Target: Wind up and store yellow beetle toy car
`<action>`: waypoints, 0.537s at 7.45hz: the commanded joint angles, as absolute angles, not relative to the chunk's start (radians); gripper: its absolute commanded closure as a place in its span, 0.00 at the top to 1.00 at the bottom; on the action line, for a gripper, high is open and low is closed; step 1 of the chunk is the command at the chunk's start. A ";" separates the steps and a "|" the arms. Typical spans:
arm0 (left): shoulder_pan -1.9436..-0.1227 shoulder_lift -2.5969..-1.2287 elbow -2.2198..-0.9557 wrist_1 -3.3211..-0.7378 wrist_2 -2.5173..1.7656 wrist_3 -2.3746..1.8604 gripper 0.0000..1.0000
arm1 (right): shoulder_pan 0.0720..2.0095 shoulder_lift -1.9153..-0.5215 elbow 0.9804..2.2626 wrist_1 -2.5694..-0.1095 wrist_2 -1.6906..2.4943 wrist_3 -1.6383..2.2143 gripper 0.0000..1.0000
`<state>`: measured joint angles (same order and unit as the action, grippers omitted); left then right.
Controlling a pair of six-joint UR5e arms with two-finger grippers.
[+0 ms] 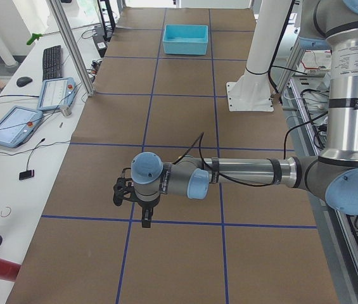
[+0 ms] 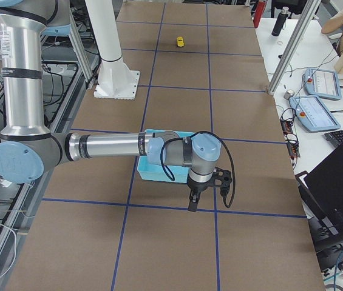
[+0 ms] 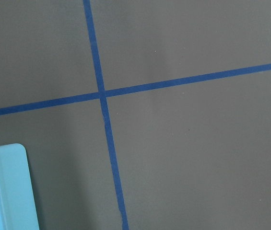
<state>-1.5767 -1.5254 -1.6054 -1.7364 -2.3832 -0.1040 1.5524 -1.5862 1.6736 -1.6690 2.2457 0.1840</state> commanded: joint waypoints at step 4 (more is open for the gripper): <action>-1.585 -1.523 -1.623 -1.724 -2.388 -0.104 1.00 | 1.552 -1.586 1.672 -1.667 2.246 0.184 1.00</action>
